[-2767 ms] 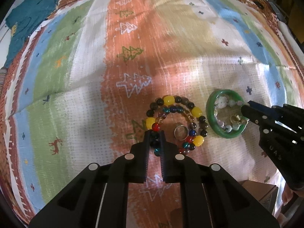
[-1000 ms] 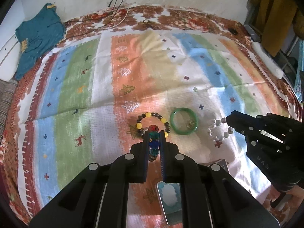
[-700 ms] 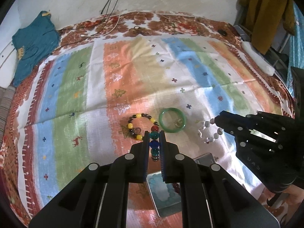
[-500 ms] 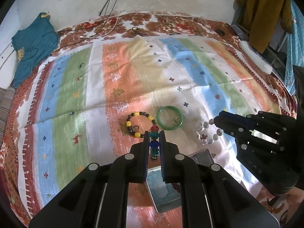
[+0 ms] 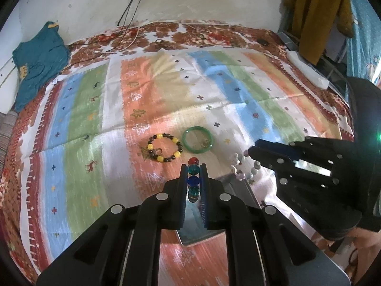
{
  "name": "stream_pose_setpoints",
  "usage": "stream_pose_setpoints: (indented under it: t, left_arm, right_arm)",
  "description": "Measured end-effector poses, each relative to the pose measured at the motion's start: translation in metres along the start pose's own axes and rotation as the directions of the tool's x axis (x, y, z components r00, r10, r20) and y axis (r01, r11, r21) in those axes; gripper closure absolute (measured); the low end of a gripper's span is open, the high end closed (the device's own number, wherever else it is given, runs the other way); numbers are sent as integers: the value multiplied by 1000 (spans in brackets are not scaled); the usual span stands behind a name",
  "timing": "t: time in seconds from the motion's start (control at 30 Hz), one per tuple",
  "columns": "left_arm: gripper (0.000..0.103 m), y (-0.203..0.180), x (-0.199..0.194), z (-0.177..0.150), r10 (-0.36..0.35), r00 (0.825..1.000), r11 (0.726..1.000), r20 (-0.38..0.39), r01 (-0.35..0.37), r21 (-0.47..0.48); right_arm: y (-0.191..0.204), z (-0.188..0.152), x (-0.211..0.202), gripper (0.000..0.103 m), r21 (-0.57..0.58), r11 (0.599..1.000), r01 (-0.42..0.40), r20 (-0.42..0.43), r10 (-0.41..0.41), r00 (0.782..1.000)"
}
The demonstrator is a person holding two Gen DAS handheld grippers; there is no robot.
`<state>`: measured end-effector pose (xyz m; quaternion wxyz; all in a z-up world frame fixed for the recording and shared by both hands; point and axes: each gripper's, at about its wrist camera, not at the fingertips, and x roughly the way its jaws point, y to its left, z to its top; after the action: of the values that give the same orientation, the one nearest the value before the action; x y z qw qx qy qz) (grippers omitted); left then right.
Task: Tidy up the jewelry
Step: 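Lift both held bracelets and carry them over the silver tin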
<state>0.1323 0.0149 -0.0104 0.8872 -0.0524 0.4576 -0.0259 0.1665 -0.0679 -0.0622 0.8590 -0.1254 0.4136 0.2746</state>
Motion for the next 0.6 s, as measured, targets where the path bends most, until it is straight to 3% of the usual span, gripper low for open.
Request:
stream_pose_setpoints:
  t: [0.6]
  left_arm:
    - [94,-10,-12,-24,0,1000,1000,3,0,11]
  right_arm:
    - [11,-23,-18,93,-20,1000,-22,6,22,1000]
